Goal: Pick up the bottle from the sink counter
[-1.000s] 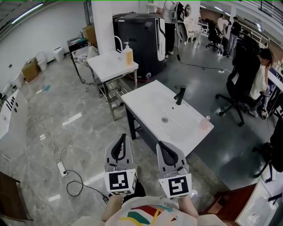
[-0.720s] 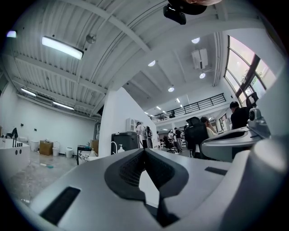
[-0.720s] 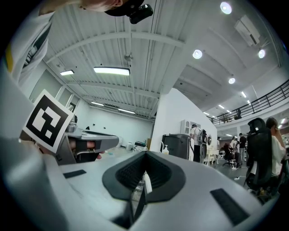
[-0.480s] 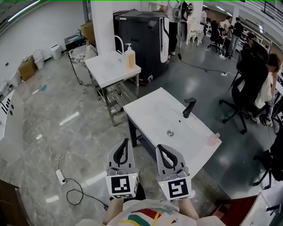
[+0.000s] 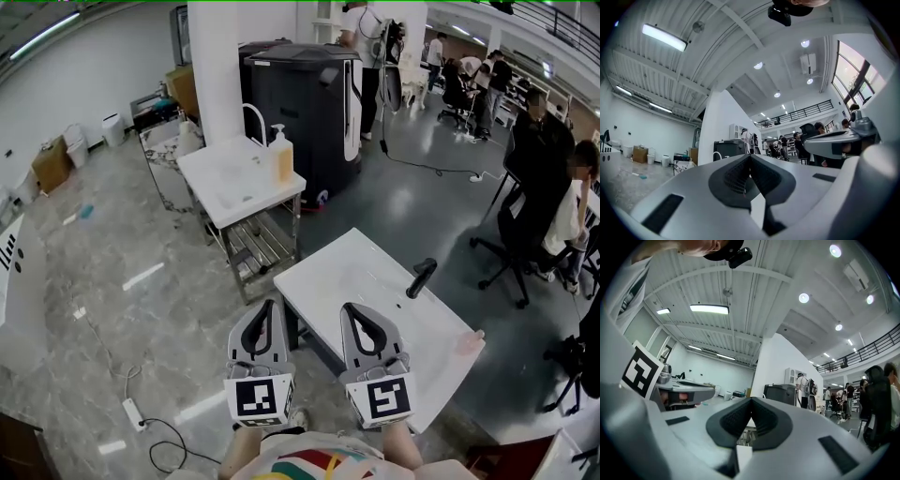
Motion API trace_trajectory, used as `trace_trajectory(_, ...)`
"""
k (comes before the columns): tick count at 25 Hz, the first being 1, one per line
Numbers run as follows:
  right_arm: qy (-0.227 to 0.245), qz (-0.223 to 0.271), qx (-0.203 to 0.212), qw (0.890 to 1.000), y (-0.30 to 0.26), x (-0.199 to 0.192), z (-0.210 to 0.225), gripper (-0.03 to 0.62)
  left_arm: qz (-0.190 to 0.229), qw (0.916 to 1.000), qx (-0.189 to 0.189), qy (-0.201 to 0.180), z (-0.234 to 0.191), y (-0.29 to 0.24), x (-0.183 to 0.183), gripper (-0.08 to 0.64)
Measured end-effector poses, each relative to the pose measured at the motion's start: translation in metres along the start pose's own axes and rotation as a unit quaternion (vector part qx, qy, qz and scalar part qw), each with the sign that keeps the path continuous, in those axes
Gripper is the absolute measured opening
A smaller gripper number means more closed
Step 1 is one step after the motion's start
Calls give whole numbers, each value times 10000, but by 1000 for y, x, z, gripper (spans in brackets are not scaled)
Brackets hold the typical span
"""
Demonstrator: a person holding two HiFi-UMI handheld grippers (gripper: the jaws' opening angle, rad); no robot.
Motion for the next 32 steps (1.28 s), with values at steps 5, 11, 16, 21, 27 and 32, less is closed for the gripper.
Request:
trace_trajectory(5, -155, -271, -138, 9994, -34, -11, 7, 11, -49, 9999, -140, 25, -20, -37, 1, 18)
trace_trajectory(11, -254, -359, -252, 9987, -51, -21, 22, 11, -145, 9994, -308, -14, -15, -61, -2, 18)
trace_trajectory(16, -197, -195, -173, 9995, -60, -19, 34, 11, -97, 9995, -286, 11, -5, -72, -6, 18)
trace_trajectory(21, -160, -266, -162, 9994, -63, -26, 36, 11, -133, 9997, -184, -11, -3, -75, -10, 18)
trace_trajectory(27, -90, -285, -252, 9992, -61, -29, 42, 12, -181, 9997, -154, -56, 2, -78, -11, 18)
trace_trajectory(32, -228, -319, -574, 9976, -45, -34, 65, 11, -214, 9990, -387, -19, 20, -92, -15, 18)
Point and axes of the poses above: the fingertips, and each gripper's own axes: y backward along the fingers, z to its right, x out of its top, the point moved 7 cm from there along y, backward along the fingers, and after that the axes turned 11 degrees about y, right-handed, at the moved point
